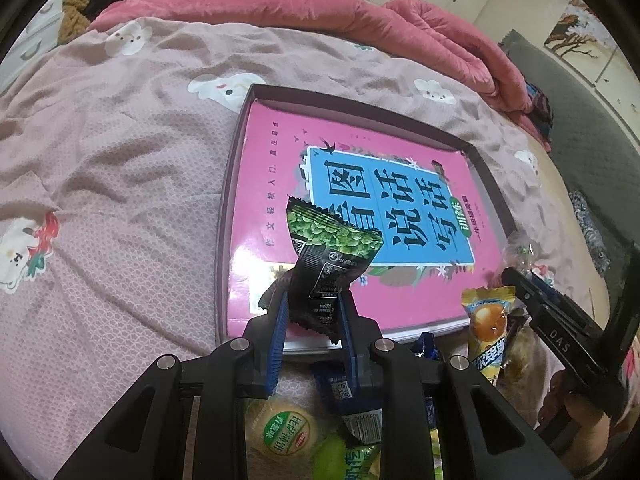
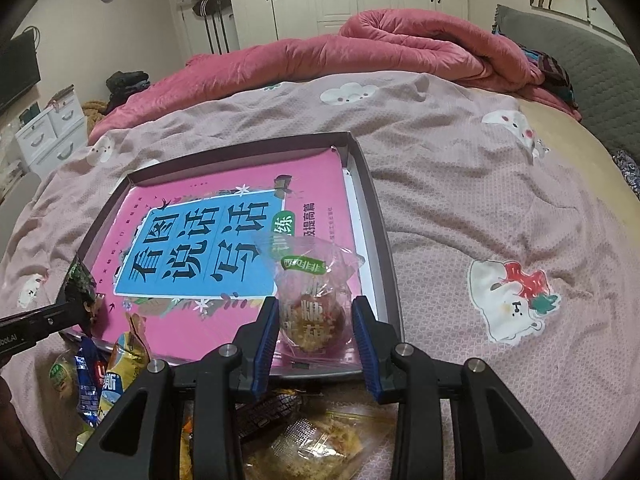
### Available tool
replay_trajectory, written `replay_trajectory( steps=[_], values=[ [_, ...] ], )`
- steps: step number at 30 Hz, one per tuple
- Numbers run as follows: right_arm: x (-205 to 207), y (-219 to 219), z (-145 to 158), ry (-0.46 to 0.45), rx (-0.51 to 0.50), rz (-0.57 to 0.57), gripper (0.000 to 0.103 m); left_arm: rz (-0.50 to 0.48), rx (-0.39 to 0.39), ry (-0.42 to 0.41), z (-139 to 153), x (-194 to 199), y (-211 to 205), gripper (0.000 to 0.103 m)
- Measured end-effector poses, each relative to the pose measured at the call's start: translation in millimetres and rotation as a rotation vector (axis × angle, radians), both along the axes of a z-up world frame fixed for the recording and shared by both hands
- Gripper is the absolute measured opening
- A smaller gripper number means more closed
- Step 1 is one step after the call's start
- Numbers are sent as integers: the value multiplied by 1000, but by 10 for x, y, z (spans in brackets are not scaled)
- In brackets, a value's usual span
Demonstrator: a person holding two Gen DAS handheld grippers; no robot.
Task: Organize snacks
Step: 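Lift both held bags and carry them over the tray with both tools, then lower both bags onto the pink book and open both tools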
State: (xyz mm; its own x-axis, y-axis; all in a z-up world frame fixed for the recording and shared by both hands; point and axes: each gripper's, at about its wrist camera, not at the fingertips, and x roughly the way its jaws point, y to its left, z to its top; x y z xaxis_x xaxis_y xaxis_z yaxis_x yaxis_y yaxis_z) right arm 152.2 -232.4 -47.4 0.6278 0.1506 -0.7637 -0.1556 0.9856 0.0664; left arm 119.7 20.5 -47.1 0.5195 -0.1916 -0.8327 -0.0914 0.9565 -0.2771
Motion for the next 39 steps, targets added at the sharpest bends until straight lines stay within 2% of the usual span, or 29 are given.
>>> replay_trajectory(
  steps=[6, 23, 28, 39],
  values=[
    [1, -27, 0, 6, 13, -10, 38, -9, 17, 11, -10, 15, -22, 27],
    [-17, -108, 29, 5, 48, -37, 41, -8, -12, 8, -6, 3, 11, 28],
    [-48, -130, 73, -6, 59, -40, 41, -6, -28, 1, 18, -25, 23, 39],
    [-137, -161, 259, -55, 96, -26, 48, -2, -66, -28, 127, -115, 66, 54]
  ],
)
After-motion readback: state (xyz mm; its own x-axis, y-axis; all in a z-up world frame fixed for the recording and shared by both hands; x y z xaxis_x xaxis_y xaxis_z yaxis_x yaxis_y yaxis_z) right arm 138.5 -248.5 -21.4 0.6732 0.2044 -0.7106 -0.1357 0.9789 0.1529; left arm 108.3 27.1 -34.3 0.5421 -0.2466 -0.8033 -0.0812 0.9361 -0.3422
